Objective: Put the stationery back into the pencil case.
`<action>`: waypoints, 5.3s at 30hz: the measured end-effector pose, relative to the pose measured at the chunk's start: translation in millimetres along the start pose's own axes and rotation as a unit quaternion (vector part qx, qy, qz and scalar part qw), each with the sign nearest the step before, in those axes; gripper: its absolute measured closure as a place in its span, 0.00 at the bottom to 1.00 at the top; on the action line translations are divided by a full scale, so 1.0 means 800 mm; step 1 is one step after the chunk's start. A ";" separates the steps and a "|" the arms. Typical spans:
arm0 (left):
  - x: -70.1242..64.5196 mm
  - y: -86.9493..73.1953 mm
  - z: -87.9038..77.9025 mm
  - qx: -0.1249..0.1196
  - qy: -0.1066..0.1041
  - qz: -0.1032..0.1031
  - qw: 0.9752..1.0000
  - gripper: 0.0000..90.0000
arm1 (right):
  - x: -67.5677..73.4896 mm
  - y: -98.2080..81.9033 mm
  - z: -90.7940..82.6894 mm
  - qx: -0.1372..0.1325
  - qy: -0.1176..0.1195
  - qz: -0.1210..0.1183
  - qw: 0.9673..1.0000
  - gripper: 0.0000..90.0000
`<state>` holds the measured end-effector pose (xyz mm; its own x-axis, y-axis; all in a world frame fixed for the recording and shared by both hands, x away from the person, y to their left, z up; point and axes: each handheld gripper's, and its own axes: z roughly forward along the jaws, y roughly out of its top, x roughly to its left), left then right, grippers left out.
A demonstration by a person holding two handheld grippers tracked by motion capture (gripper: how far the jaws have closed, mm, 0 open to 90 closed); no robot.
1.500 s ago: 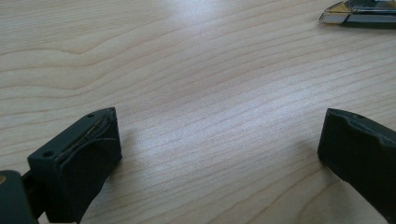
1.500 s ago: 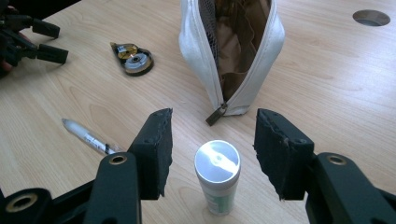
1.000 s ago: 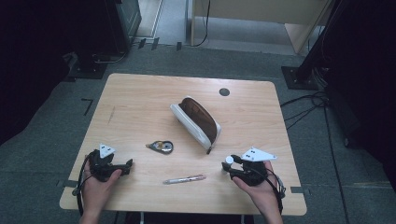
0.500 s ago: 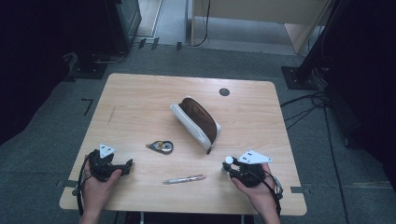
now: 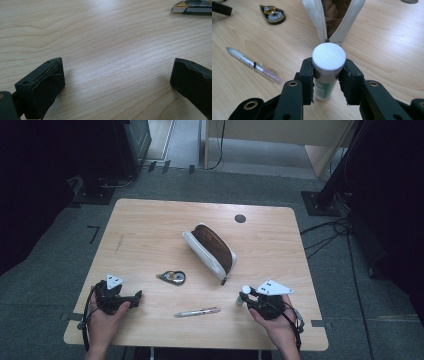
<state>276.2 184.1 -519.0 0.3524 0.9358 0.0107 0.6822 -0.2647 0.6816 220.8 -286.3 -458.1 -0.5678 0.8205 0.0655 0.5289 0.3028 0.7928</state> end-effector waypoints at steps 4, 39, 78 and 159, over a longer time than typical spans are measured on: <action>0.000 0.000 0.000 0.000 0.000 0.000 1.000 0.00 | -0.001 0.005 -0.002 -0.004 0.001 0.000 1.000 0.73; 0.000 0.000 0.000 0.000 -0.003 0.004 1.000 0.00 | -0.005 0.066 -0.018 -0.046 0.000 0.002 0.999 0.73; -0.001 0.000 0.000 0.000 -0.006 0.008 1.000 0.00 | -0.010 0.133 0.004 -0.077 0.000 -0.005 0.997 0.73; -0.001 0.000 0.000 0.000 -0.008 0.011 1.000 0.00 | -0.018 0.139 0.121 0.016 -0.011 -0.018 1.000 0.85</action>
<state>275.9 183.5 -518.9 0.3763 0.9264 0.0141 0.6749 -0.2845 0.6809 348.8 -217.6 -429.3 -0.5722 0.8198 0.0236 0.5290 0.3469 0.7745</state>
